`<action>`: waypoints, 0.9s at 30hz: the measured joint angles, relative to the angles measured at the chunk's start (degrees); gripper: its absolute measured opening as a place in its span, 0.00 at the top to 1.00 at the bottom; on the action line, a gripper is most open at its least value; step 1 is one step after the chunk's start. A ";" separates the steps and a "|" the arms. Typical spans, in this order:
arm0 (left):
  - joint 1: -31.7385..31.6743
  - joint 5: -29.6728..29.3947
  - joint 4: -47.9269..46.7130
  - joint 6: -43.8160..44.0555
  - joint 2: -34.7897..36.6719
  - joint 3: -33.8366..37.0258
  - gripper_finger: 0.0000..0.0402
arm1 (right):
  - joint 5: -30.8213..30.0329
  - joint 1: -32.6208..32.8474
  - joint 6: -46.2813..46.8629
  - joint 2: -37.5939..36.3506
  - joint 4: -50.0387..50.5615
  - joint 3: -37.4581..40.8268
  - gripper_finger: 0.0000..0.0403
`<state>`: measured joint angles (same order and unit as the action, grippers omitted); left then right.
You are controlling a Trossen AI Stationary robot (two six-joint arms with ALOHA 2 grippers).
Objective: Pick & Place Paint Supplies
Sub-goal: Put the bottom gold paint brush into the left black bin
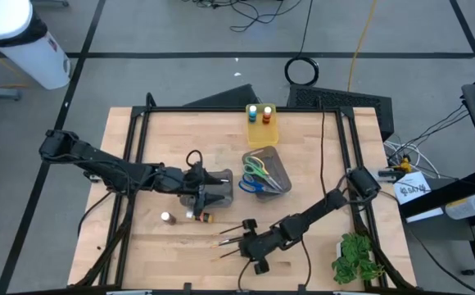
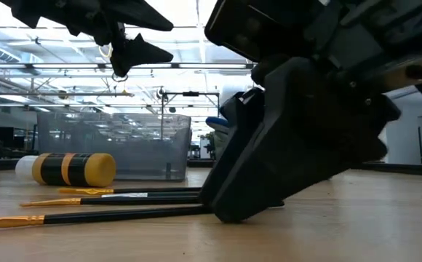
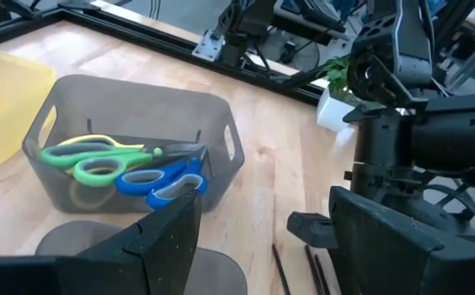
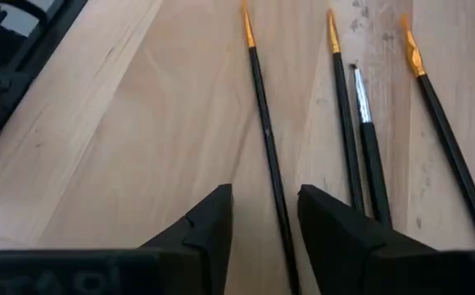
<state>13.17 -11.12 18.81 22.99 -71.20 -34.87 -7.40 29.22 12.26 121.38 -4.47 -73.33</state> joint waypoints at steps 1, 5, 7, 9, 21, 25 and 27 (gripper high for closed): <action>0.00 -0.01 -0.09 0.01 0.00 0.00 0.31 | 0.02 -0.29 -0.10 0.15 0.86 -0.05 0.70; 0.00 0.01 -0.04 0.01 0.00 0.00 0.31 | 1.38 -1.64 0.17 0.36 8.00 -0.03 0.81; 0.00 0.02 -0.13 0.05 0.00 0.00 0.31 | 1.76 -2.07 0.45 0.46 11.11 0.01 0.88; 0.00 0.01 -0.24 0.24 0.00 0.00 0.31 | 1.73 -2.27 0.38 0.50 13.51 0.05 0.96; 0.00 0.03 -0.22 0.01 0.00 0.00 0.31 | -3.77 -0.82 -5.13 -3.40 8.17 0.37 1.00; 0.00 0.09 0.15 0.11 0.02 0.04 0.31 | -7.10 0.91 -8.36 -6.70 6.74 0.68 1.00; 0.04 0.08 -0.06 0.60 0.02 0.04 0.31 | -8.96 1.88 -8.83 -8.48 6.27 0.32 1.00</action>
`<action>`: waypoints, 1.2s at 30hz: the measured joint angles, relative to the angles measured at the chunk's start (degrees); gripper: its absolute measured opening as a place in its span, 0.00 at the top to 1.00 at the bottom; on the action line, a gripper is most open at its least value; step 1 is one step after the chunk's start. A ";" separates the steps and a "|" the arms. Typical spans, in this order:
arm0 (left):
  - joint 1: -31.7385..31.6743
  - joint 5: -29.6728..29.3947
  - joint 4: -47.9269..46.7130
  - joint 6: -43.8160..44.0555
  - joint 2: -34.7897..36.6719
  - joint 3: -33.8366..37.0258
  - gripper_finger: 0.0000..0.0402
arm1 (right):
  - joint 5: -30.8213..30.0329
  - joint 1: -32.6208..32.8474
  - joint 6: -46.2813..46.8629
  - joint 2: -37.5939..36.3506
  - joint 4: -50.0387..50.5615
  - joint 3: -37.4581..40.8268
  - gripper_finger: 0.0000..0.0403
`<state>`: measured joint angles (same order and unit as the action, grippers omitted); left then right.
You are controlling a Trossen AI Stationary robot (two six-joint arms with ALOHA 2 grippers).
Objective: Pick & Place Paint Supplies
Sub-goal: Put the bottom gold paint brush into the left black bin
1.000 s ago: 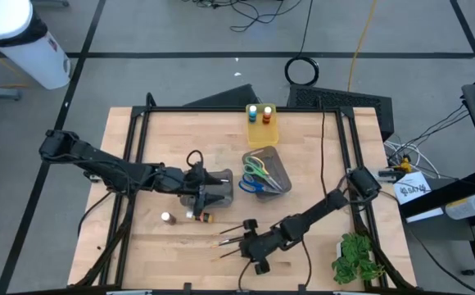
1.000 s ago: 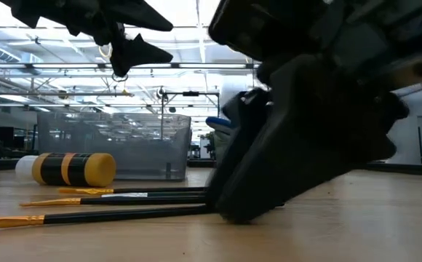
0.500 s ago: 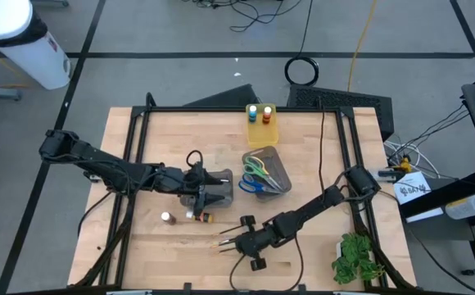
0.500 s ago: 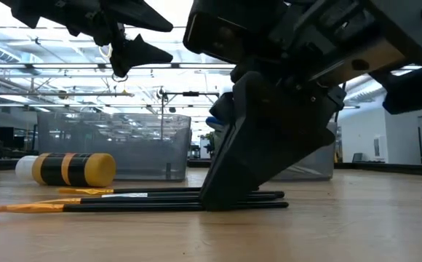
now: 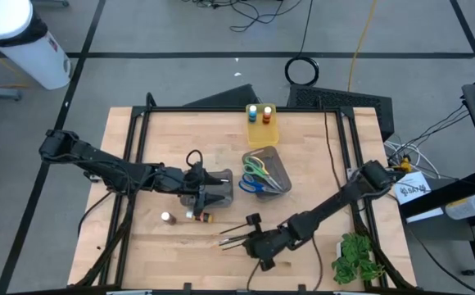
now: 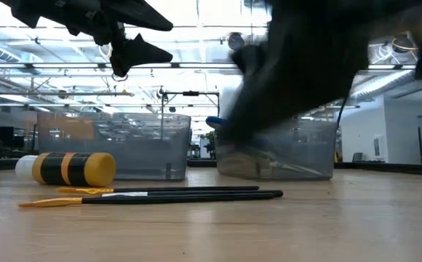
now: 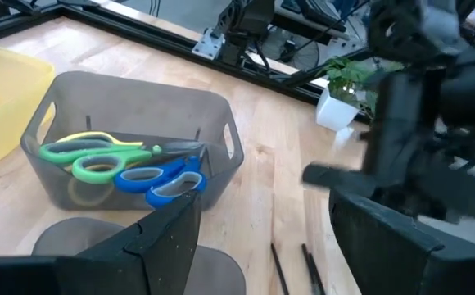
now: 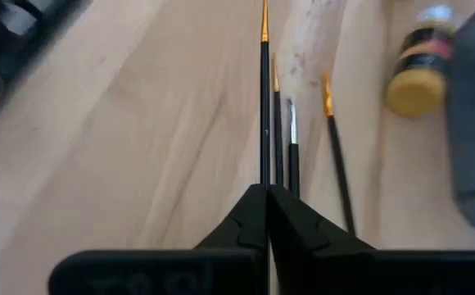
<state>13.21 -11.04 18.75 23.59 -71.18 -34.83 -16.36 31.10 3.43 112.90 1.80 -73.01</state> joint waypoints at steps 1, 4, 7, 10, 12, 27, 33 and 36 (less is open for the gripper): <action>0.11 0.00 -0.04 0.74 0.00 0.00 0.31 | -0.68 0.47 -0.06 -0.88 0.49 0.00 1.00; 0.64 -0.01 -0.62 2.54 -0.26 0.00 0.31 | -1.53 1.03 -0.14 -1.34 0.15 0.04 1.00; 1.88 0.64 -0.51 2.67 -1.39 0.00 0.31 | -1.89 1.23 -0.66 -1.54 0.17 0.19 1.00; 3.22 2.43 1.38 1.81 -3.21 0.00 0.31 | -3.43 1.23 -0.62 -1.75 0.44 0.09 1.00; 3.93 2.96 2.85 0.36 -4.06 0.02 0.31 | -4.26 1.23 -0.52 -1.67 0.48 0.09 1.00; 3.48 0.45 15.17 -7.03 -0.13 -0.37 0.31 | 3.74 -11.03 -5.64 -1.75 -13.00 -1.31 1.00; 3.59 0.45 15.24 -8.45 0.81 -0.37 0.31 | 6.20 -17.96 -7.23 -1.75 -19.53 -1.38 1.00; 3.59 0.43 15.21 -8.39 0.83 -0.38 0.31 | 9.24 -21.19 -6.52 -1.49 -19.82 -1.40 1.00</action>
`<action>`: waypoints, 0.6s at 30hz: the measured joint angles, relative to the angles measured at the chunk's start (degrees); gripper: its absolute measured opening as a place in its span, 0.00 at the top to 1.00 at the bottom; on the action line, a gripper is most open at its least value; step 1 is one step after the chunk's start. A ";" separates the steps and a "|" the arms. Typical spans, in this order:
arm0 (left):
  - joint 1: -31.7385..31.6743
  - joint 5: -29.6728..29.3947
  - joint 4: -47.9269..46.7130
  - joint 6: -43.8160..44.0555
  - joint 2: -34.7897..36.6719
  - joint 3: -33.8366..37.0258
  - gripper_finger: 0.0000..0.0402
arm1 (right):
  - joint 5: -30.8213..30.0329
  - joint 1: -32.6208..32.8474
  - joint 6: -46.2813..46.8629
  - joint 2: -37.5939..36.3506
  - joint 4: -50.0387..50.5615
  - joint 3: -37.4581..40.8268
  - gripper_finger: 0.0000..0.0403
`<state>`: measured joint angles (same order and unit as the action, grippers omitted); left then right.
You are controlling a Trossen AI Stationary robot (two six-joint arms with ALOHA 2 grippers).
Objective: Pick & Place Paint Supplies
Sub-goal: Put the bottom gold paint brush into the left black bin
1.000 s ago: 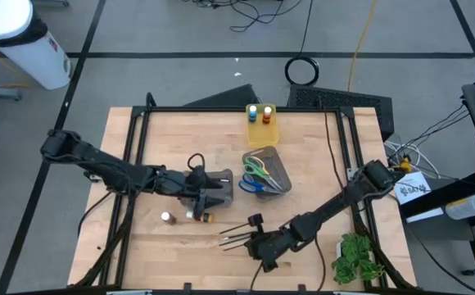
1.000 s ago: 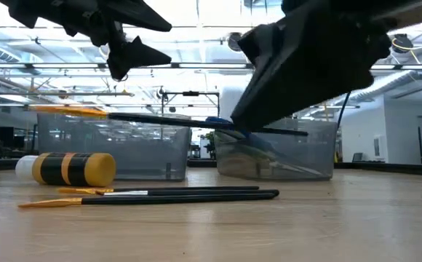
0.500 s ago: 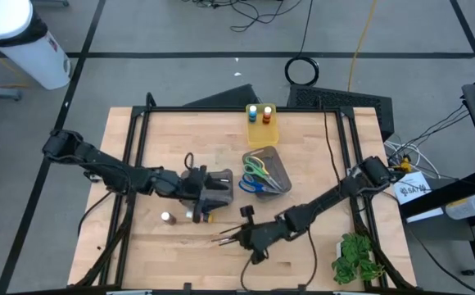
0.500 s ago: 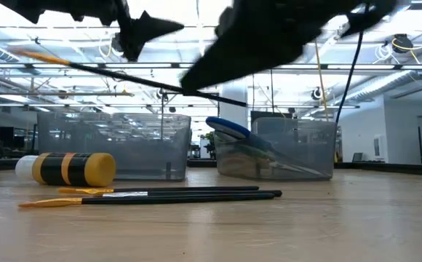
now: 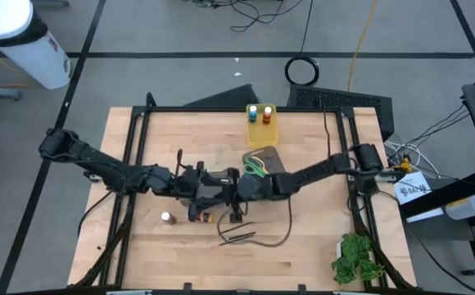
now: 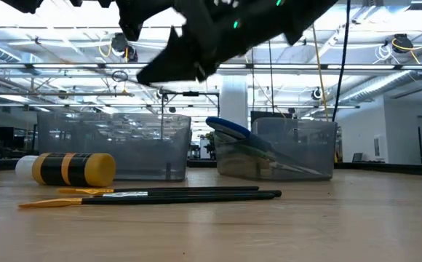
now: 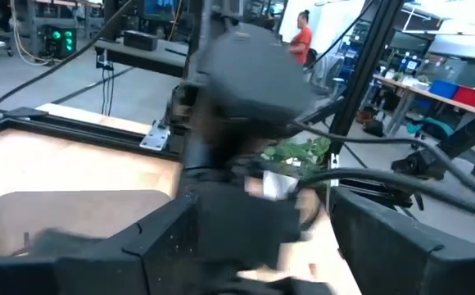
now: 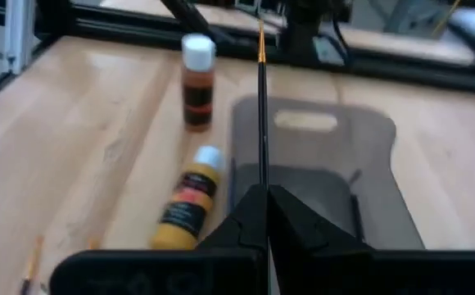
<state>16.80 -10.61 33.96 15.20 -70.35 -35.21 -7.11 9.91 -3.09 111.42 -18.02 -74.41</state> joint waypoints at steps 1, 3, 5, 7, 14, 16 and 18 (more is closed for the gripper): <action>0.00 -0.65 -0.45 -0.02 0.01 -0.02 0.31 | 1.61 -0.96 0.79 0.04 0.49 0.02 1.00; -0.13 -1.18 -1.34 0.03 0.04 0.01 0.31 | 2.97 -2.13 3.32 0.13 0.82 0.07 1.00; -0.09 -1.10 -1.84 0.01 0.04 0.00 0.31 | 2.97 -2.41 4.95 0.53 0.75 0.07 0.99; -0.02 -0.46 -2.32 0.07 0.02 0.00 0.31 | 3.03 -2.51 5.19 0.70 1.14 0.07 0.95; 0.06 0.64 -2.39 0.17 0.02 -0.04 0.31 | 2.60 -1.91 5.61 0.72 0.87 0.07 0.70; 0.31 1.19 -2.42 0.30 0.02 -0.04 0.31 | 2.69 -1.21 5.63 0.61 0.73 0.07 0.63; 0.99 3.36 -3.36 1.25 -0.04 -0.05 0.31 | 2.66 -0.11 5.60 -0.11 1.78 0.07 0.58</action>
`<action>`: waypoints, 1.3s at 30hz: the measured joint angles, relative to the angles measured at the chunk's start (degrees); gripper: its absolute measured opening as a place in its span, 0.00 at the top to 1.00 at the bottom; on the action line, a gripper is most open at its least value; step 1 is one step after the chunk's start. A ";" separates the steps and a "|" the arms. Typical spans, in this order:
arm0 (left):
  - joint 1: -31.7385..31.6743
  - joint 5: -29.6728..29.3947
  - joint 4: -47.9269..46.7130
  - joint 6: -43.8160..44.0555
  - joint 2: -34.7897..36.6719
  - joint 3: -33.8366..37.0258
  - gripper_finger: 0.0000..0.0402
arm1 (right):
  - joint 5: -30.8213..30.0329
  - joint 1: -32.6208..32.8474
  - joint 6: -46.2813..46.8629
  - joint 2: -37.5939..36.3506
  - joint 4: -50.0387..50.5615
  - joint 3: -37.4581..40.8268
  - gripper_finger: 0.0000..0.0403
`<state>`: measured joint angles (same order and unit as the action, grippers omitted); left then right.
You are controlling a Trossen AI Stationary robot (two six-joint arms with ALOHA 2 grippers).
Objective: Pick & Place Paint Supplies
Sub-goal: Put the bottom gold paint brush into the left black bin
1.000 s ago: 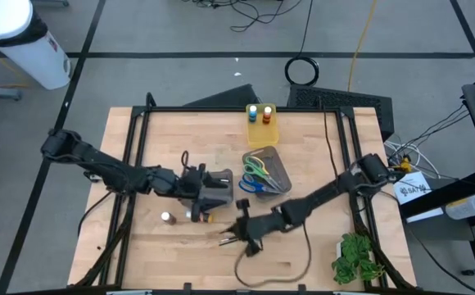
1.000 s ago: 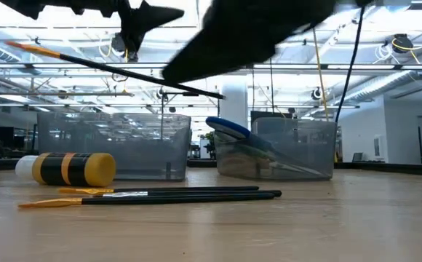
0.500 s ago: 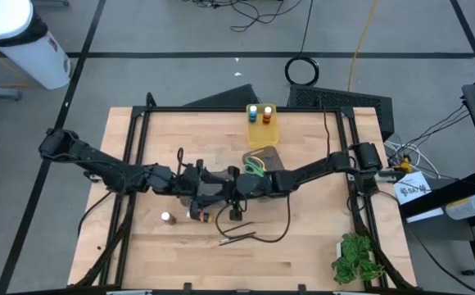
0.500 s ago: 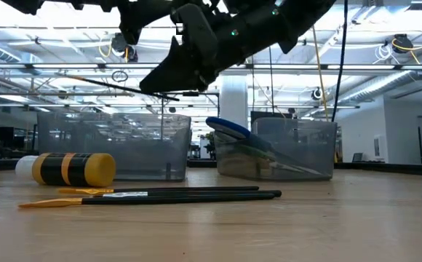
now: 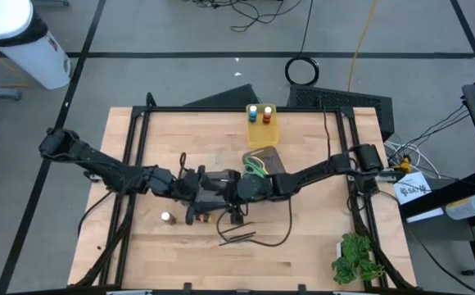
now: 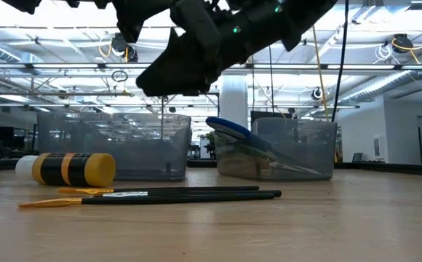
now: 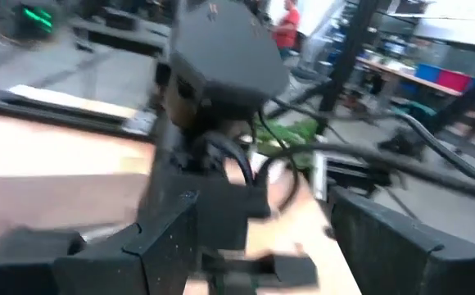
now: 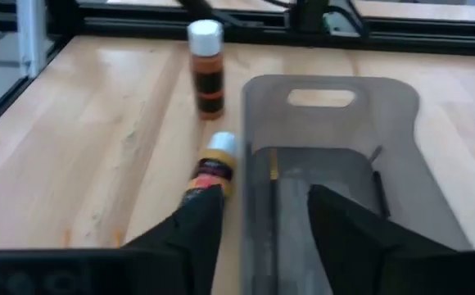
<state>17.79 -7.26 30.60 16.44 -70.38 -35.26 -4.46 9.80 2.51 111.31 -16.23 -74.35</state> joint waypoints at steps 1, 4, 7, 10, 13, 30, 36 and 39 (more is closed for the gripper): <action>0.57 2.00 -0.70 0.84 -0.26 -0.02 0.31 | -0.01 0.69 -0.18 -0.37 0.33 0.04 0.56; 3.27 9.30 -2.53 1.73 -1.62 -0.16 0.31 | 0.05 3.31 -1.33 -2.92 2.91 0.07 0.53; 8.36 11.94 -3.33 -0.38 -3.94 0.16 0.31 | 0.01 5.86 -1.14 -7.15 6.10 -0.17 0.54; 14.29 5.35 -1.10 -4.52 -6.05 -0.16 0.31 | -0.18 9.00 0.65 -10.35 11.43 -0.11 0.56; 18.63 -4.66 -2.23 -4.57 -10.08 0.17 0.31 | -0.25 12.53 1.28 -12.34 12.35 -0.04 0.59; 22.41 -13.51 -2.23 8.96 -29.06 0.05 0.93 | -15.19 22.95 -1.69 -12.49 9.94 2.28 0.67; 21.37 -10.83 -3.04 9.69 -29.14 0.03 0.97 | -15.36 22.81 -1.69 -12.49 9.84 3.04 0.67; 21.71 -11.04 -5.85 9.80 -29.14 -0.84 0.99 | -15.31 22.80 -1.69 -12.50 9.93 3.04 0.67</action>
<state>39.50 -18.30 24.76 26.24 -99.53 -36.10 -19.77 32.60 0.82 98.80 -6.30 -71.31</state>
